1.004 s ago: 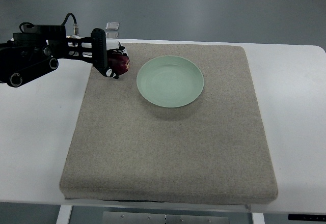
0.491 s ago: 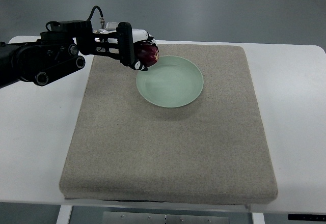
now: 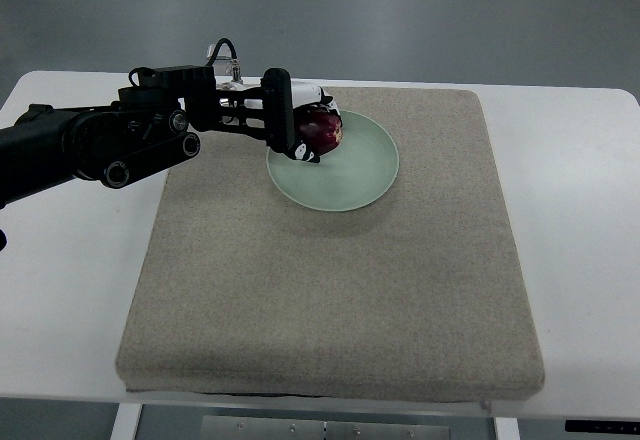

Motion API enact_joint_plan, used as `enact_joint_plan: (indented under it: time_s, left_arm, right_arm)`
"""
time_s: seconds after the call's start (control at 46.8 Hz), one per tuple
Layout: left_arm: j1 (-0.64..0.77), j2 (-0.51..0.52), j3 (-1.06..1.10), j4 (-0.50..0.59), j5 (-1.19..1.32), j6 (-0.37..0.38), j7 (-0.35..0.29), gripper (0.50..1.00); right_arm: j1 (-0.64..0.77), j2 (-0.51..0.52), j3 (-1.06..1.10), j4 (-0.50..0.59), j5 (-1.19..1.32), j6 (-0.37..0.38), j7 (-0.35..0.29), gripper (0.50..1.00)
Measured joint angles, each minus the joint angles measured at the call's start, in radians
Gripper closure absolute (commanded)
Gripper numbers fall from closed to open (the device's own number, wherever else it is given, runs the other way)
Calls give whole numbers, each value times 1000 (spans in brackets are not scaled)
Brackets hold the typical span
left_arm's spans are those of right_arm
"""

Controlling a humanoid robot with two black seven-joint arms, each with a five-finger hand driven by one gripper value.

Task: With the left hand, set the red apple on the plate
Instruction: 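Carry the apple with the left hand onto the green plate, then open the left hand and release the apple on the plate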

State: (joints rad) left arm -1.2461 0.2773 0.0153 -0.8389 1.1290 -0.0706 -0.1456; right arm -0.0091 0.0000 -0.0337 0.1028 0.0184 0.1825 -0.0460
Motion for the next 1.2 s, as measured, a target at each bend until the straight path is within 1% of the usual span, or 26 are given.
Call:
enact_joint_plan:
  time_s: [0.256, 0.299, 0.32, 0.555, 0.598, 0.641, 0.726, 0.812, 0.833, 0.854, 0.876, 1.047, 1.196]
  left_arm:
    - [21, -46, -13, 30, -1, 0, -2, 722]
    - [24, -47, -13, 31, -2, 0, -2, 697]
    - [25, -47, -13, 31, -1, 0, -2, 692]
    - [46, -56, -13, 32, -3, 0, -2, 692]
    - [50, -61, -13, 32, -4, 0, -2, 684]
    - [53, -65, -13, 32, -5, 0, -2, 652]
    - [54, -70, -13, 32, -6, 0, -2, 622]
    - [55, -71, -13, 32, -6, 0, -2, 611]
    - [55, -71, -13, 32, -6, 0, -2, 602]
    - [55, -70, -13, 32, -6, 0, -2, 581]
    - [55, -70, -13, 33, -6, 1, -3, 570]
    - [54, -69, -13, 37, -6, 28, -9, 561]
    - [43, -66, -14, 68, -5, 31, -15, 544]
  right_arm:
    - [0, 0, 0, 0, 0, 0, 0, 568]
    - [0, 0, 0, 0, 0, 0, 0, 568]
    - [0, 0, 0, 0, 0, 0, 0, 568]
    - [0, 0, 0, 0, 0, 0, 0, 568]
    - [0, 0, 0, 0, 0, 0, 0, 570]
    - [0, 0, 0, 0, 0, 0, 0, 570]
    - [0, 0, 0, 0, 0, 0, 0, 568]
    - [0, 0, 0, 0, 0, 0, 0, 568]
    - [0, 0, 0, 0, 0, 0, 0, 568]
    - [0, 0, 0, 0, 0, 0, 0, 568]
    - [0, 0, 0, 0, 0, 0, 0, 570]
    - [0, 0, 0, 0, 0, 0, 0, 568]
    - [0, 0, 0, 0, 0, 0, 0, 568]
